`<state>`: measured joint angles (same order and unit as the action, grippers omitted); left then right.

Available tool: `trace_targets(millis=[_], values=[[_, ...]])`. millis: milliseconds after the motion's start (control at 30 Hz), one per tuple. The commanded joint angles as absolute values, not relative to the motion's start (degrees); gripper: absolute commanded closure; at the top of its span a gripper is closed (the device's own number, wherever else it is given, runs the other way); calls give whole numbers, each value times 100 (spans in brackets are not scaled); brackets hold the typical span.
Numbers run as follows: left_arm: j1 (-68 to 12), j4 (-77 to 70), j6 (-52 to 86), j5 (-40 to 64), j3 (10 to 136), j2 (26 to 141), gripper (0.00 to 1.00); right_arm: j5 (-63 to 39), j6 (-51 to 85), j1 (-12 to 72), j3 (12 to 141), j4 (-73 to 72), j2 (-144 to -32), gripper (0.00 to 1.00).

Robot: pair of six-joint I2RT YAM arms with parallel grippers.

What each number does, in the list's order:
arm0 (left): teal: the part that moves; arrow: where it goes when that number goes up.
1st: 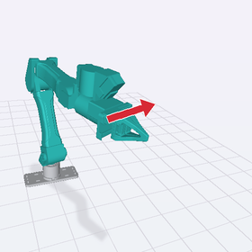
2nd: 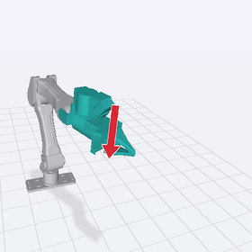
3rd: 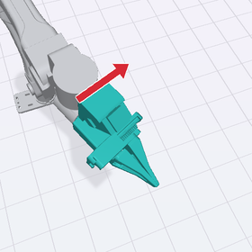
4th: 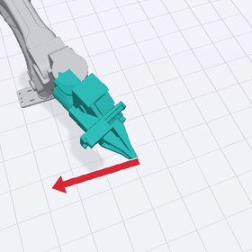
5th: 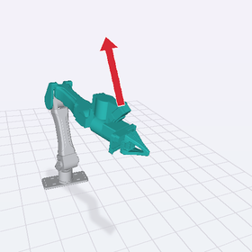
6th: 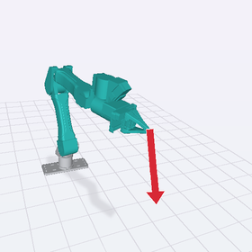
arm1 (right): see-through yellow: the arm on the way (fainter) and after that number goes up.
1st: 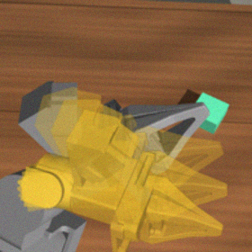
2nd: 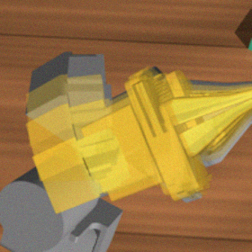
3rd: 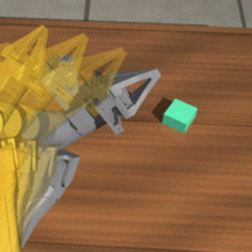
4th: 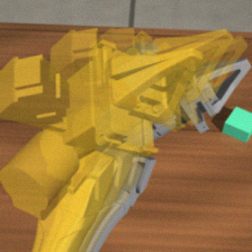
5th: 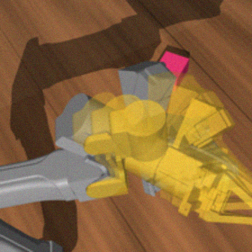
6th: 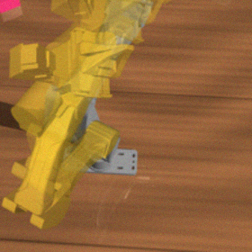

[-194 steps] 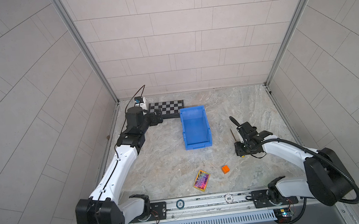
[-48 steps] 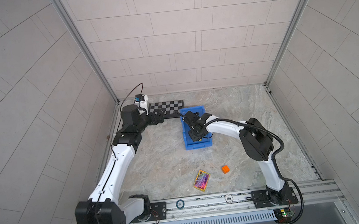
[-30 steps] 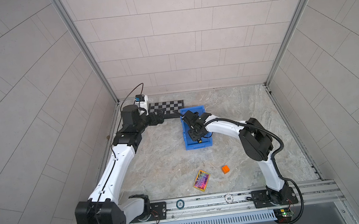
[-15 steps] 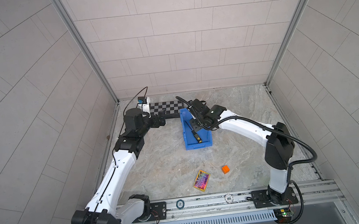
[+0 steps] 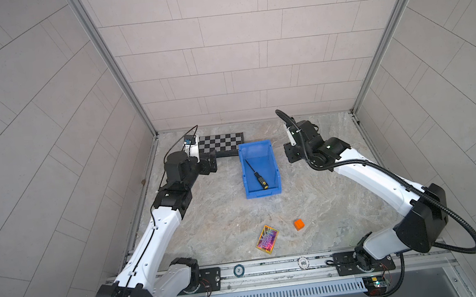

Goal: Put the screwdriver in the bin
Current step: Reset both arms

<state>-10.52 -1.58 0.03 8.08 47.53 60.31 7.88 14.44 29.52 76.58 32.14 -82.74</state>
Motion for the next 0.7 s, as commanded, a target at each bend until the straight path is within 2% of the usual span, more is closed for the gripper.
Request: trace_targets(millis=[0, 233, 367, 467, 667], values=[[-1072, -420, -158, 784, 4654, 5952, 0, 611, 1379, 2609, 7392, 3011, -7746, 53], [-1028, -533, -79, 800, 4682, 5968, 1, 429, 1242, 1781, 6833, 3120, -6867, 51], [-937, -798, 188, 727, 4636, 5922, 0, 312, 1191, 1408, 6610, 3189, -6492, 44], [-914, -1599, 632, 294, 4151, 5777, 1, 239, 1247, 1143, 6454, 3186, -6333, 37], [-906, -2211, 766, -882, 3294, 5535, 1, 467, 1230, 998, 6182, 3249, -5986, 32]])
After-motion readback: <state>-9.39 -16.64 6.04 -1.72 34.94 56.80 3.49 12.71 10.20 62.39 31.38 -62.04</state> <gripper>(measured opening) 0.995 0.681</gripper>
